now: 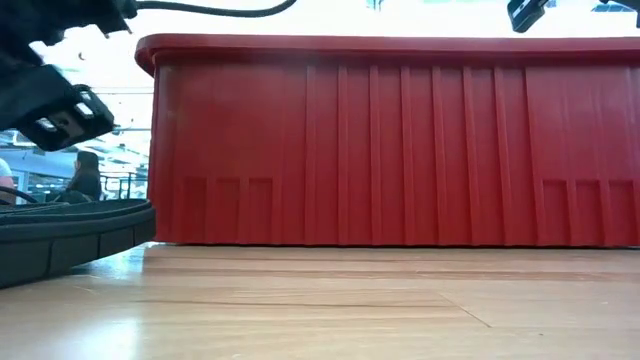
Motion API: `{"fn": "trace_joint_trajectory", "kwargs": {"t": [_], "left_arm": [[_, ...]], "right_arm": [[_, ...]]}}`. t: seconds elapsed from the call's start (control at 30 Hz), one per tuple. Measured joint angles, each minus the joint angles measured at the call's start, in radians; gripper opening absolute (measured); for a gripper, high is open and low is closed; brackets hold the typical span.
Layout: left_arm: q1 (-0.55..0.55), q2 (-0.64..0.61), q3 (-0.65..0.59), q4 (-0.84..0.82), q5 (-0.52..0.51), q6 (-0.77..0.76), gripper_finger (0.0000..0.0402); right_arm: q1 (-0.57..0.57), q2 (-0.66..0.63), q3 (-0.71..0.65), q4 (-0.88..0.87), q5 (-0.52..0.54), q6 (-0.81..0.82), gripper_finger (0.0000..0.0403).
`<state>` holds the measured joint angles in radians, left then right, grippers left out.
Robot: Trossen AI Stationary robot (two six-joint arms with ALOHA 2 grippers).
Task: Pick and place slides into bin
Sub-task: Put the black slide into the red container
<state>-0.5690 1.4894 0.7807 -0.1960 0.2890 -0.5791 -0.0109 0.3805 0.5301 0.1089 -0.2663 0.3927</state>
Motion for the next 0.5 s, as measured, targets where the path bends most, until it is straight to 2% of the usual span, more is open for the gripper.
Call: {"fn": "trace_joint_trajectory", "kwargs": {"t": [0.13,0.23,0.37,0.5], "left_arm": [[-0.018,0.025,0.0,0.025,0.078,-0.003,0.0255],[-0.031,0.052,0.0,0.089,0.142,-0.015,0.0277],[-0.048,0.104,0.0,0.13,0.152,-0.038,0.0283],[-0.05,0.156,0.0,0.144,0.159,-0.049,0.0267]], "right_arm": [[0.0,0.0,0.0,0.0,-0.007,0.015,0.0],[0.0,0.0,0.0,-0.002,-0.023,0.015,0.0],[0.0,0.0,0.0,-0.005,-0.024,0.015,0.0],[-0.001,0.0,0.0,-0.007,-0.025,0.026,0.0]]}}
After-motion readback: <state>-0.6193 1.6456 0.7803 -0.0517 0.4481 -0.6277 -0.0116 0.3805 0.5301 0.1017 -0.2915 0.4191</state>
